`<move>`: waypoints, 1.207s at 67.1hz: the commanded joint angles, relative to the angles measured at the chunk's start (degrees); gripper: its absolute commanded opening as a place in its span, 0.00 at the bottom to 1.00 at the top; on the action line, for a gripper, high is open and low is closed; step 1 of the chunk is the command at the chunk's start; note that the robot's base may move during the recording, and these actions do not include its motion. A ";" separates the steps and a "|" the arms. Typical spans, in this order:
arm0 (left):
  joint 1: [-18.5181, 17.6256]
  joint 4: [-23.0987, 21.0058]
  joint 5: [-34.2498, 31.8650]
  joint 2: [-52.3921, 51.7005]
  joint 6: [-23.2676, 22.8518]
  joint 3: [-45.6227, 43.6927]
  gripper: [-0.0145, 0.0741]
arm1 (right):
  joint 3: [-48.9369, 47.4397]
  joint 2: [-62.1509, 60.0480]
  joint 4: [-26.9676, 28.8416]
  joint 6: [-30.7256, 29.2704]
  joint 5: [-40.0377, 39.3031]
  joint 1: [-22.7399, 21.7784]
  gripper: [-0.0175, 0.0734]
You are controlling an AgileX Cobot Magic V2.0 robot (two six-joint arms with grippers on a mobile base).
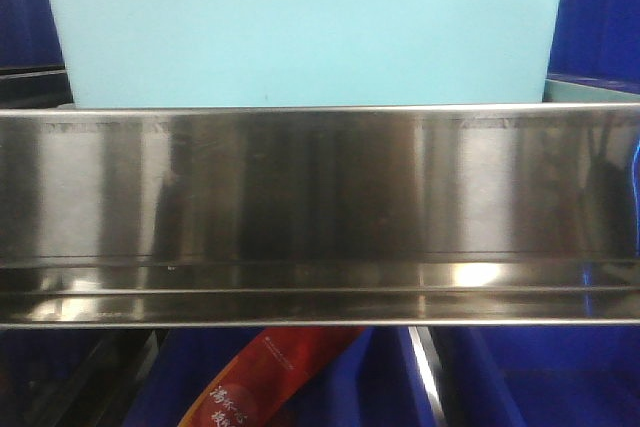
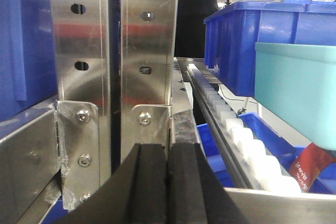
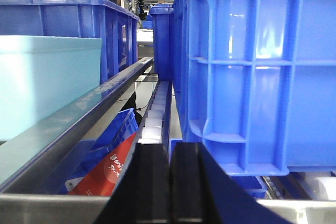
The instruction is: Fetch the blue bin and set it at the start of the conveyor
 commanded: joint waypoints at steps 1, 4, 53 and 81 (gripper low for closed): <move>0.13 -0.35 -1.17 -0.21 0.22 -0.15 0.04 | -0.01 -0.14 0.18 -0.25 -0.85 0.15 0.01; 0.13 -0.24 -1.29 -0.21 0.22 -0.15 0.04 | -0.01 -0.14 0.18 -0.25 -0.85 0.15 0.01; 0.13 -1.55 -4.79 -0.21 0.11 -0.15 0.04 | -0.01 -0.14 0.18 -0.25 -4.62 0.13 0.01; 0.13 -2.35 9.96 1.40 0.11 -19.23 0.10 | -22.32 2.51 2.73 1.17 10.15 0.13 0.02</move>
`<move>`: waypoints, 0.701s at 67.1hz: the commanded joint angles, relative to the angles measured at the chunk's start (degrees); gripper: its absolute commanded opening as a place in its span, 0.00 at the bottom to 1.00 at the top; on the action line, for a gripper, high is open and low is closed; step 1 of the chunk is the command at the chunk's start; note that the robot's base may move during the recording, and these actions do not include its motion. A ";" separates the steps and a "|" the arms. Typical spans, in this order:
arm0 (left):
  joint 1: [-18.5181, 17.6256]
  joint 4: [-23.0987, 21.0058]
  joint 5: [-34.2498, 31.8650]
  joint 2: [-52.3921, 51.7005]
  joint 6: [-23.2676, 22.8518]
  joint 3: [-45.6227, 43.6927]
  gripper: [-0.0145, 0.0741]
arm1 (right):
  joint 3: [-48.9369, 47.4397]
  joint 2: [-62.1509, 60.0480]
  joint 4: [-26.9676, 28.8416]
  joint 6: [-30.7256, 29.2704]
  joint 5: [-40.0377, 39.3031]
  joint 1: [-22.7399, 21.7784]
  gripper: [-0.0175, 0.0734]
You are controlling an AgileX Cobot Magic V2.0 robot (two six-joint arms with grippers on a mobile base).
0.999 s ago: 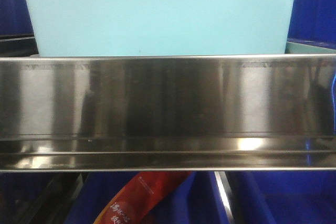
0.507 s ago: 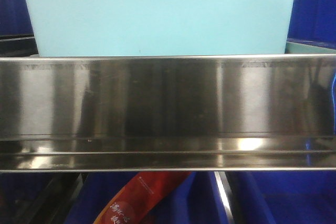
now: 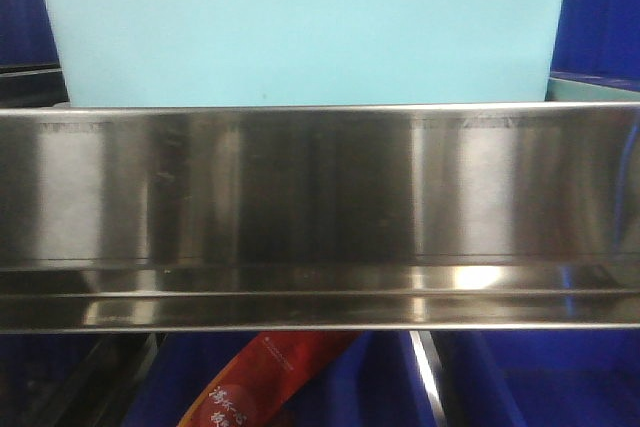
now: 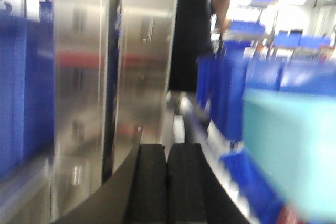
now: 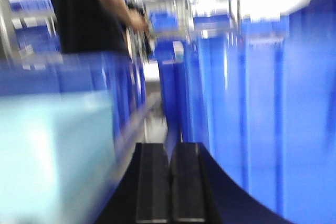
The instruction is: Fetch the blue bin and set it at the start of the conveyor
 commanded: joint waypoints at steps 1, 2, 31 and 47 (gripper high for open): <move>0.13 -0.38 7.25 2.00 0.11 -7.66 0.12 | -8.32 2.72 -0.12 0.07 4.83 0.13 0.02; 0.13 -0.50 8.73 2.62 0.11 -8.97 0.14 | -9.50 3.36 -0.12 0.07 5.61 0.13 0.03; -0.90 -0.64 17.37 24.27 1.91 -26.25 0.80 | -20.81 21.20 -2.09 -5.34 9.68 0.13 0.82; -15.39 -3.45 22.66 32.24 14.76 -32.17 0.81 | -26.61 28.22 -1.41 -9.12 13.79 2.87 0.82</move>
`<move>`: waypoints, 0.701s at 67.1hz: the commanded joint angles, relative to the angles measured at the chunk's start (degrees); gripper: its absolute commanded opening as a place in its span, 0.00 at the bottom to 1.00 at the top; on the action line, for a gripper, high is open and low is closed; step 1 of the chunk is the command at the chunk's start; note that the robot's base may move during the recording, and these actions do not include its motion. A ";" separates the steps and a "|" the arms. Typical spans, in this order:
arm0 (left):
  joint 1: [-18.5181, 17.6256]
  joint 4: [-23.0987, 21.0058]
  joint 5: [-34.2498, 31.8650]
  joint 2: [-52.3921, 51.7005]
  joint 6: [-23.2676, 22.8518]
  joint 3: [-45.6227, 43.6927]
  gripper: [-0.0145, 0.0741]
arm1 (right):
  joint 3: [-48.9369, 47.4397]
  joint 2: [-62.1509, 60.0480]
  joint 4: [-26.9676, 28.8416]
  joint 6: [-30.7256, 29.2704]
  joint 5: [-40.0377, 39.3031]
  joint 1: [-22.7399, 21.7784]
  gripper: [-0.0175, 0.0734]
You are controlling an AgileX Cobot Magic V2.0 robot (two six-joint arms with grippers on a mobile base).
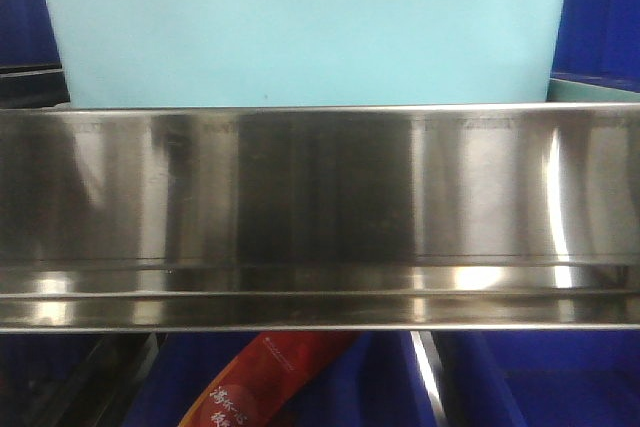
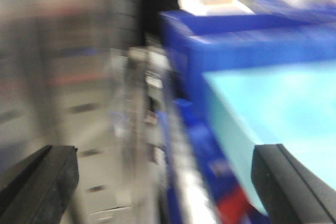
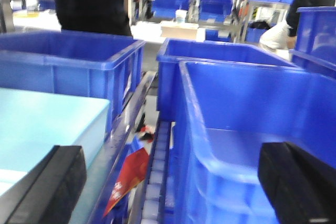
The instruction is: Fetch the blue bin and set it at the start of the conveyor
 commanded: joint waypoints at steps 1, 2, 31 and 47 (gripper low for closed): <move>-5.95 -1.02 1.82 3.90 2.95 -3.06 0.81 | -2.83 3.18 0.34 -1.27 0.45 1.91 0.82; -7.52 -1.13 2.04 4.67 2.95 -3.55 0.81 | -3.29 3.77 0.63 -1.27 0.73 2.38 0.82; -19.25 0.88 12.21 38.21 -7.31 -33.72 0.81 | -28.72 32.49 2.19 2.95 20.61 12.54 0.82; -15.42 9.42 29.15 54.16 -17.05 -52.41 0.81 | -50.88 50.29 -2.99 9.87 39.27 12.54 0.82</move>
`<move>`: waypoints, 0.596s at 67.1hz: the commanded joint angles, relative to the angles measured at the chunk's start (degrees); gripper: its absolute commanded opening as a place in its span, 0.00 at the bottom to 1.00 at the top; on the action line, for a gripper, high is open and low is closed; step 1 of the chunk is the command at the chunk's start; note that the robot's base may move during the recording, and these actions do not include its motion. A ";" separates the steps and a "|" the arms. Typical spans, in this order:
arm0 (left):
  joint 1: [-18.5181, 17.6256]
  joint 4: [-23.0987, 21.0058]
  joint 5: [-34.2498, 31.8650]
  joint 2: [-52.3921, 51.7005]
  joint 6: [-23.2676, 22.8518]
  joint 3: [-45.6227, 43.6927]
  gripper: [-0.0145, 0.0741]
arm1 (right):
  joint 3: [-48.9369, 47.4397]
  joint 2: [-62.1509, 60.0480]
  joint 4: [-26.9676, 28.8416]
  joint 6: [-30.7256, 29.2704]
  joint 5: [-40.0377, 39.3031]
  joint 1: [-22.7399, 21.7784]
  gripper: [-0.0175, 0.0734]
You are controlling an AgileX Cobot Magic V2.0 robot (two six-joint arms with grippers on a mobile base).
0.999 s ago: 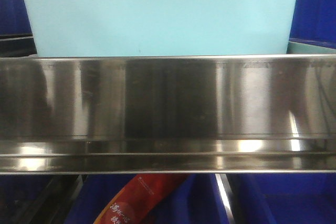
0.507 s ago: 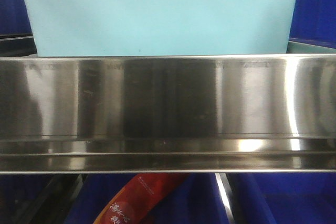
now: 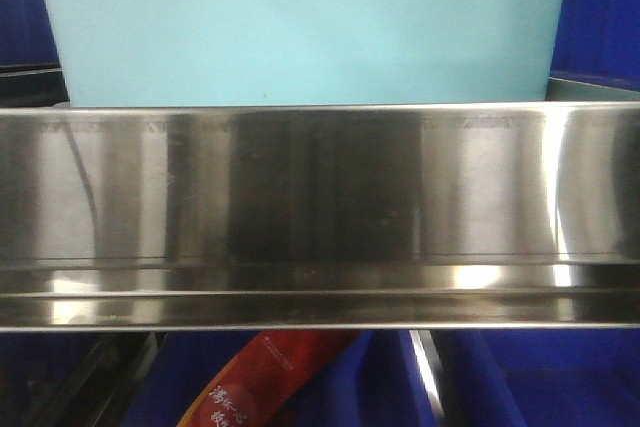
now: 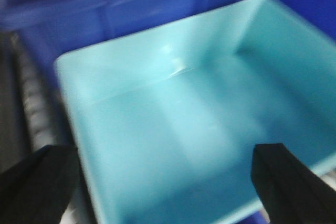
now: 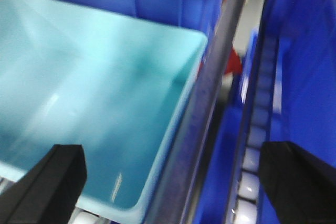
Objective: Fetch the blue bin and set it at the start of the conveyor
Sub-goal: 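Lift the teal bin with both grippers up off the shelf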
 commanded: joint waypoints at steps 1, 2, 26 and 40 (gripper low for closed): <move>1.55 2.30 4.54 4.30 -2.64 -4.86 0.81 | -7.08 5.92 -3.52 3.30 5.80 0.10 0.82; 2.04 2.30 4.84 4.95 -2.85 -5.41 0.81 | -8.04 6.83 -3.88 3.91 6.80 0.10 0.82; 7.54 0.48 5.48 16.27 -4.08 -7.45 0.81 | -17.70 23.69 -4.19 5.35 11.44 0.10 0.82; 7.54 -1.06 5.48 20.05 -4.08 -7.45 0.81 | -17.70 28.66 -2.73 5.35 9.59 0.10 0.81</move>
